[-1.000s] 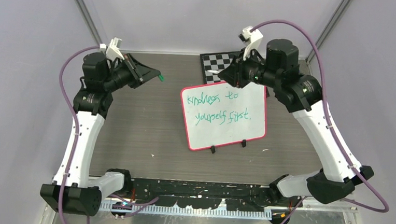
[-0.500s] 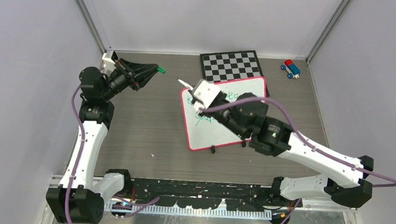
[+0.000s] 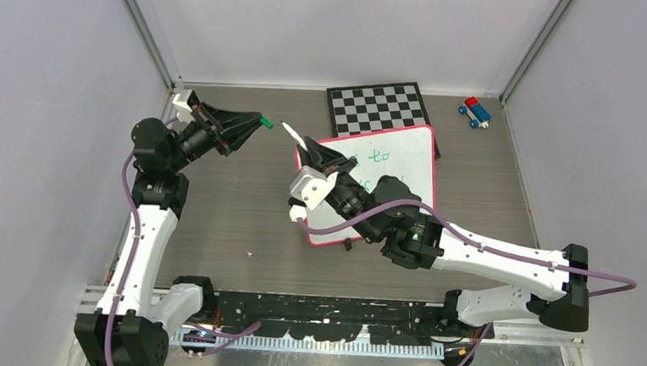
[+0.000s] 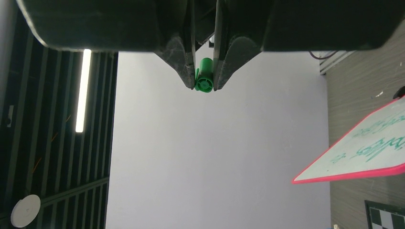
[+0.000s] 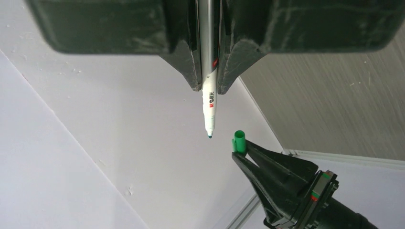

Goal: Write a sentence on the whiteboard
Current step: Close the pen cap.

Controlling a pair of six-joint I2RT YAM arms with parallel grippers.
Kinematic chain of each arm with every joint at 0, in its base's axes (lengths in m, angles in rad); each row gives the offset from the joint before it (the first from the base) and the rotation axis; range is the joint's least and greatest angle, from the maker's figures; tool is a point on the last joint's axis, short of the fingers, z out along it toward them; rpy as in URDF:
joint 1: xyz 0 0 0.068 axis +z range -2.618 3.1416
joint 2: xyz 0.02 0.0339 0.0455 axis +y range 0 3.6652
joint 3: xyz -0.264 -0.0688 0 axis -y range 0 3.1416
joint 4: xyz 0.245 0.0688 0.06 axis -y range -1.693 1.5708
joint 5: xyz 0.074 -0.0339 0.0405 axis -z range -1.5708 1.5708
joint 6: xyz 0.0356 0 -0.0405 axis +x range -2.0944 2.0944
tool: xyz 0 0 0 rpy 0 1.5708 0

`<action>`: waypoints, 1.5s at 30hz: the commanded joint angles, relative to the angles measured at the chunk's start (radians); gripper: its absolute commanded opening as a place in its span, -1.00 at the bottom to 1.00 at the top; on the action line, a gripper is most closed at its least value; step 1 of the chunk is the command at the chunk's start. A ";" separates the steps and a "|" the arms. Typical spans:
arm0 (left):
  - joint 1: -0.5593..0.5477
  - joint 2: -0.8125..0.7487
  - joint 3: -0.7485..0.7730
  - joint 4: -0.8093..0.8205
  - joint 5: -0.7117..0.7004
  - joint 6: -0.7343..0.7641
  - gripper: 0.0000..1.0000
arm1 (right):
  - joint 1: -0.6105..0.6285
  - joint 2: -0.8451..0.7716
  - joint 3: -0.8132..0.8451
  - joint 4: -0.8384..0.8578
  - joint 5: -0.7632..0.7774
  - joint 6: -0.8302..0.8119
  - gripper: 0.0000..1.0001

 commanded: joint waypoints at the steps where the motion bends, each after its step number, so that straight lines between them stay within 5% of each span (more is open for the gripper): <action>1: -0.035 -0.013 0.009 0.058 0.023 -0.012 -1.00 | 0.007 -0.003 0.009 0.098 0.035 -0.041 -0.99; 45: -0.066 -0.017 0.013 0.081 0.041 -0.018 -1.00 | 0.035 0.022 0.023 -0.018 0.065 -0.069 -1.00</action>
